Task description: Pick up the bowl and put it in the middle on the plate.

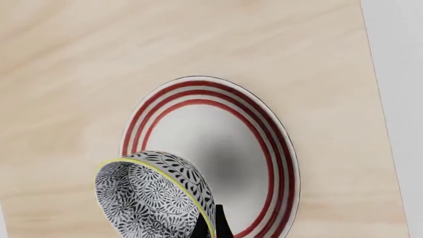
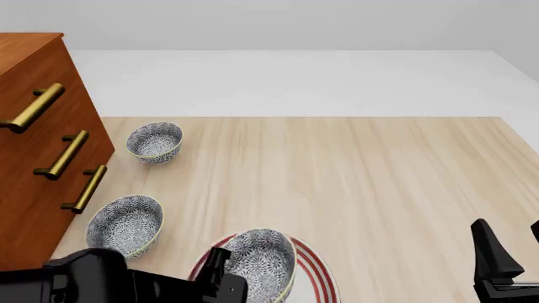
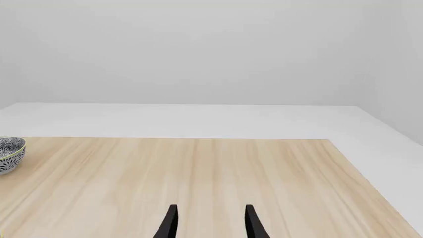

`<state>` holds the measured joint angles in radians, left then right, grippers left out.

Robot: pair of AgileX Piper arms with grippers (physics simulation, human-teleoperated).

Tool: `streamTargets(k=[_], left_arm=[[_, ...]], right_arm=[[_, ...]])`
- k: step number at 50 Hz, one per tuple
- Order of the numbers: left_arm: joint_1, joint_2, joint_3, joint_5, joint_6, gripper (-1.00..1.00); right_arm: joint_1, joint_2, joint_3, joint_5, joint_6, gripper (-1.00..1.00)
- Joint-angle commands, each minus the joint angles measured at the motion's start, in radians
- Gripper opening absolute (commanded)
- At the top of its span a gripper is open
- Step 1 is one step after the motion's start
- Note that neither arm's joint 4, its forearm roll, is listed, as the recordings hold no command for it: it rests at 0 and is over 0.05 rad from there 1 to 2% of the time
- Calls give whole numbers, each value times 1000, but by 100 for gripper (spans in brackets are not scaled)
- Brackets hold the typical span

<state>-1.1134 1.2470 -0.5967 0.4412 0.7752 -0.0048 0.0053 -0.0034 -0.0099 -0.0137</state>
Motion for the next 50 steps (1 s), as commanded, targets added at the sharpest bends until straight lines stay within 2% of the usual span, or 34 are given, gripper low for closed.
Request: streamTargets(k=[1,29,37,50], left_arm=[[-28,39,32,-35,-18,-100],[-52,114,82,-87,-32,-100],[-10,66,119,-82,6,-100],[-23,70,105,-75,7,-100]], right_arm=[[0,0,0,0,0,100],[0,0,0,0,0,100],[0,0,0,0,0,100],[0,0,0,0,0,100]])
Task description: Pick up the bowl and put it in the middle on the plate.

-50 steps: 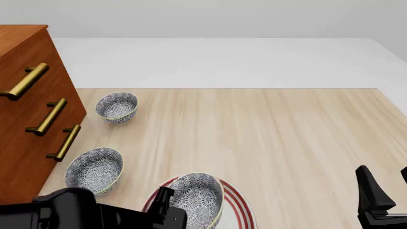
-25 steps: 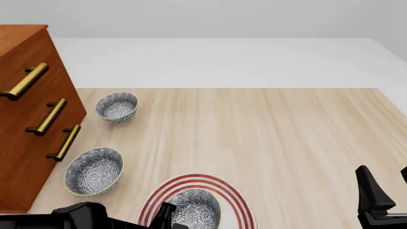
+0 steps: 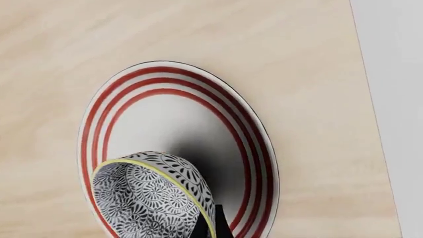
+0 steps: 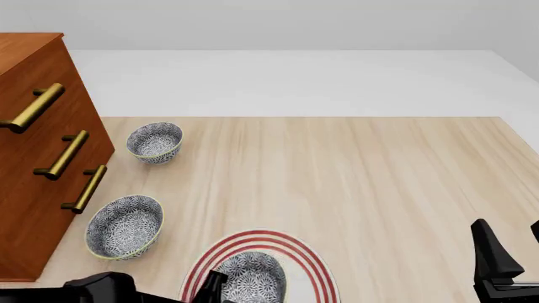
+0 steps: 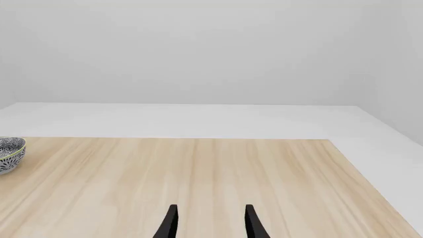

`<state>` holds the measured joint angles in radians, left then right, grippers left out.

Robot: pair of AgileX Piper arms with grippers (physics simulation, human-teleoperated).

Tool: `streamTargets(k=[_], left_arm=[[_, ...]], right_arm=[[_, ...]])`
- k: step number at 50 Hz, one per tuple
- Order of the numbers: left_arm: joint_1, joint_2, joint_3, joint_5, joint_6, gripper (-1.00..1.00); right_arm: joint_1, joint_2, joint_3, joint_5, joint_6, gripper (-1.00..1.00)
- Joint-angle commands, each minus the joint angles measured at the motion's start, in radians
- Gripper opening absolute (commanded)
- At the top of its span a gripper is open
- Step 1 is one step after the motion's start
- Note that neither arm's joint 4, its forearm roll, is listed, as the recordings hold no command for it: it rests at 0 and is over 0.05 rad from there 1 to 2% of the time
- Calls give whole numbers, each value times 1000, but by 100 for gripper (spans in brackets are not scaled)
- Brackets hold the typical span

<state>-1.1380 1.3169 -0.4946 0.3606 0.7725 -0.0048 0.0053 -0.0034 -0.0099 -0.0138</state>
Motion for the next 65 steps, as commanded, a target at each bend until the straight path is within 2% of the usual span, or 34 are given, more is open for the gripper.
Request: streamTargets(k=[1,3,4,21,26,29,36,41,50,65], left_arm=[[5,-5,0,9,14,-100],[1,-8,-7,11,17,-100],[9,-19,-3,10,28,100],[12,-57,-8,10,44,100],[-10,-58,-25,26,21,100],[-64,-22,-64,48,-31,100],[-51,-67,-62,73,-21,100],[-83,-55,-102,89,-52,100],[-32,-133,-75,85,-33,100],[-55,-160,-127,81,-160,100]], right_arm=[[0,0,0,0,0,100],[0,0,0,0,0,100],[0,0,0,0,0,100],[0,0,0,0,0,100],[0,0,0,0,0,100],[0,0,0,0,0,100],[0,0,0,0,0,100],[0,0,0,0,0,100],[0,0,0,0,0,100],[0,0,0,0,0,100]])
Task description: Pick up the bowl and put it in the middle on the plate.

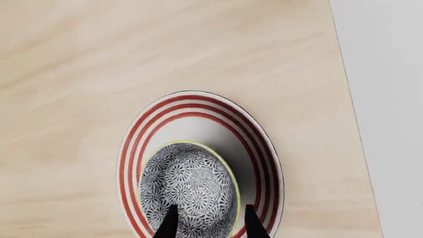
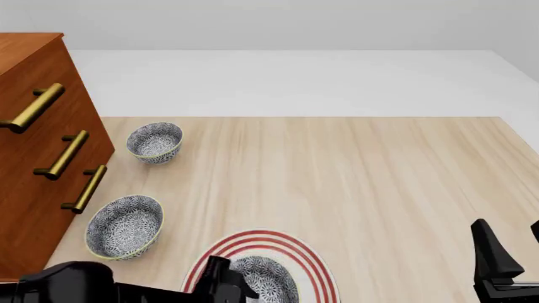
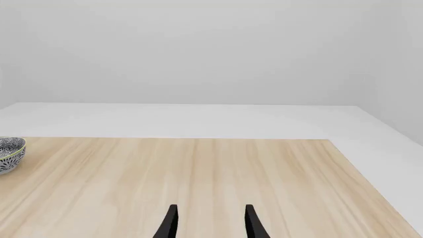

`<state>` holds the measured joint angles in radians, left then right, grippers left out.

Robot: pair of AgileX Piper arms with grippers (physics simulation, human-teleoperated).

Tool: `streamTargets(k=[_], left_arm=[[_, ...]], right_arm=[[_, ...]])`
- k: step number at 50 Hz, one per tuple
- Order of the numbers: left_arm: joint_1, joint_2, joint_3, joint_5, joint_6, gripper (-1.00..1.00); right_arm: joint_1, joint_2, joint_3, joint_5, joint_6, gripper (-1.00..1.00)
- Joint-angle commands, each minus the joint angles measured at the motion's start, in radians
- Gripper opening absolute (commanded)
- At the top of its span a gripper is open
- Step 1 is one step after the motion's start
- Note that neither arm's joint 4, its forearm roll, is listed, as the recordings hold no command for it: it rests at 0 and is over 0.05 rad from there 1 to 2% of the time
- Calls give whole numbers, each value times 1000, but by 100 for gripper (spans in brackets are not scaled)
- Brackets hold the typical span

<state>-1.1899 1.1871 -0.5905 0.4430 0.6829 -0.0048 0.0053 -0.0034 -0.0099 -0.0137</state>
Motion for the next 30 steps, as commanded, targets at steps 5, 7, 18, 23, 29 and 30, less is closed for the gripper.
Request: streamTargets(k=[5,7,18,23,29,30], left_arm=[[-28,-16,-73,-14,-133,100],[-28,-18,-76,-22,-143,100],[14,-57,-22,-99,-215,100],[79,-102,41,-128,-179,100],[141,-168,84,-154,-182,100],[149,-179,87,-153,-185,100]], right_arm=[[0,0,0,0,0,100],[0,0,0,0,0,100],[0,0,0,0,0,100],[0,0,0,0,0,100],[0,0,0,0,0,100],[0,0,0,0,0,100]])
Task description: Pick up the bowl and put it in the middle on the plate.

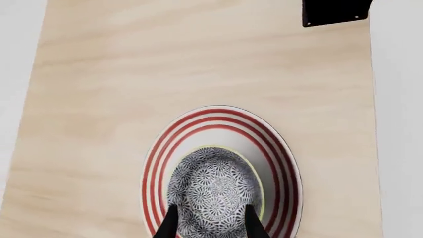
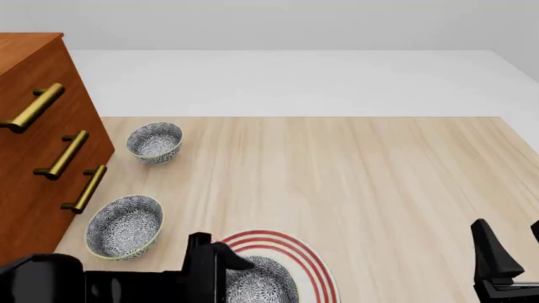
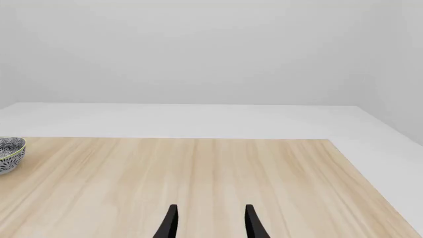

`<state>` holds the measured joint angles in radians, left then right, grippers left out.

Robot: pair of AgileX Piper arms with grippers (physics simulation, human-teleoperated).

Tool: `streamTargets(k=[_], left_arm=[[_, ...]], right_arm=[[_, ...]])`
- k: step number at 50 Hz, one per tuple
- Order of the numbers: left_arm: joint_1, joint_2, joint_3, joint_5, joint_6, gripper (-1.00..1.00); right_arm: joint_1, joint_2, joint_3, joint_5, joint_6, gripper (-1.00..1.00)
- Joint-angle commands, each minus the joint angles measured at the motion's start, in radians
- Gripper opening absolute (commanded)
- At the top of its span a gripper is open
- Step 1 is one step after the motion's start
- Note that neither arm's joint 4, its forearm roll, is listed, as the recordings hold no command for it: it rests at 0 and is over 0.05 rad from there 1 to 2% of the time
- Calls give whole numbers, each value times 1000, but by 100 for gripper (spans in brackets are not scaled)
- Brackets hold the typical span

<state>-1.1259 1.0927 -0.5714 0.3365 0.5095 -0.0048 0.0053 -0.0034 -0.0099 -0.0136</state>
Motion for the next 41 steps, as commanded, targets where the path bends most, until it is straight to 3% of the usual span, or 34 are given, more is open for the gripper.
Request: streamTargets(k=[1,24,41], left_arm=[[89,-94,71,-46,-12,100],[223,-390,196,-67,72,100],[362,-694,274,74,74,100]], right_arm=[[0,0,0,0,0,100],[0,0,0,0,0,100],[0,0,0,0,0,100]])
